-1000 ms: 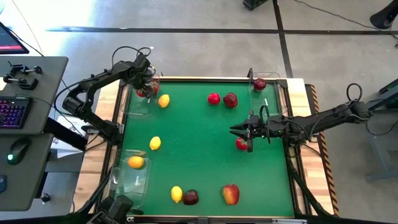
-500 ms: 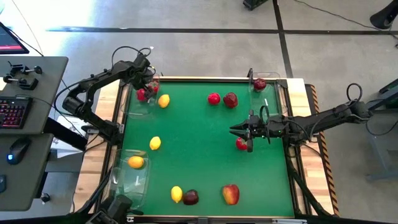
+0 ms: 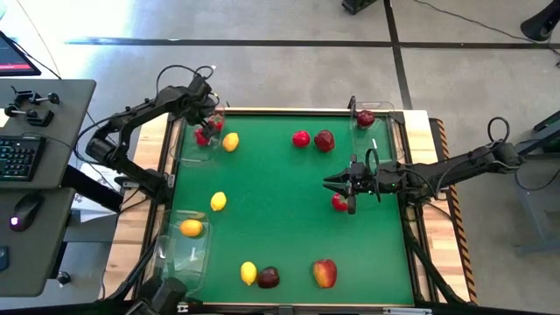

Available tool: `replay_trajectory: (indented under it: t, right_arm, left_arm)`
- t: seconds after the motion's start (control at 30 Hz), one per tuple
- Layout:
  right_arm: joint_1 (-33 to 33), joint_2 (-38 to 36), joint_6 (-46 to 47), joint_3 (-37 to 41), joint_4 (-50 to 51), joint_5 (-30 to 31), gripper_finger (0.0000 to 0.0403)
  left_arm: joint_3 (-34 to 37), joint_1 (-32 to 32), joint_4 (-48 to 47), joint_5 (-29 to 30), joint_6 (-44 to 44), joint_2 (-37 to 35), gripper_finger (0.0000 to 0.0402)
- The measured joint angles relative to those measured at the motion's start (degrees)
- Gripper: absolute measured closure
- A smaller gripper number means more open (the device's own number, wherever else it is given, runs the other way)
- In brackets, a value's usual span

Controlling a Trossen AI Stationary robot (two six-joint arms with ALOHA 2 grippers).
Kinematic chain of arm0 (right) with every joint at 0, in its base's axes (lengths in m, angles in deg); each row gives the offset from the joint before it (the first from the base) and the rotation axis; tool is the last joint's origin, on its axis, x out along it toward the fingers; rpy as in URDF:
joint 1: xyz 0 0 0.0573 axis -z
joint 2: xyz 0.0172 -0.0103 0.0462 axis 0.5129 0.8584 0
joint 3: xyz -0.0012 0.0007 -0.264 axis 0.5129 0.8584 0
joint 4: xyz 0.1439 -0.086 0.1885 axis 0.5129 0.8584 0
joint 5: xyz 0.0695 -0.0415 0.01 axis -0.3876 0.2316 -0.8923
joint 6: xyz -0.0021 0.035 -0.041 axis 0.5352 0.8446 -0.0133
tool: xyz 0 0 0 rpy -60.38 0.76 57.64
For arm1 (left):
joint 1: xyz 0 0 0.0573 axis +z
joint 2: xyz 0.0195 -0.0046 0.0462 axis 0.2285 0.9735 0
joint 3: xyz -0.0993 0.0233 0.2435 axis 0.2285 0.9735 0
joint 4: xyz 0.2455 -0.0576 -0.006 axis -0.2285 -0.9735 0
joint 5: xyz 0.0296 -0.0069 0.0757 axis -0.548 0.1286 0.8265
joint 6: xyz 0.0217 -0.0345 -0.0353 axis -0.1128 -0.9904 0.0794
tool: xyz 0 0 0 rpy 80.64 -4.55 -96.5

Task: Sort produce into baskets
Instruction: Put the apple into the top right bin

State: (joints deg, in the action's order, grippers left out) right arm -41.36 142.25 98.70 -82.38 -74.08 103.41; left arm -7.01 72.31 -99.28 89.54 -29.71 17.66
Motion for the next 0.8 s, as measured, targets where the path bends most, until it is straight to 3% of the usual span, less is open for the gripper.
replay_trajectory:
  t: [0.17, 0.33, 0.57, 0.8]
  right_arm:
    - [0.0, 0.0, 0.0, 0.0, 0.0, 0.0, 0.0332]
    - [0.0, 0.0, -1.2, 0.0, 0.0, 0.0, 0.0332]
    - [0.0, 0.0, -1.5, 0.0, 0.0, 0.0, 0.0332]
    - [0.0, 0.0, -1.5, 0.0, 0.0, 0.0, 0.0332]
  left_arm:
    - [0.0, -2.9, -0.1, 5.7, 0.3, -4.2, 0.0035]
    - [0.0, -6.8, 0.0, 5.9, -1.6, -9.2, 0.0035]
    - [2.5, -13.5, 3.0, -4.8, -4.3, -16.5, 0.0037]
    - [8.0, -22.2, 11.7, -5.9, -6.6, -23.3, 0.0041]
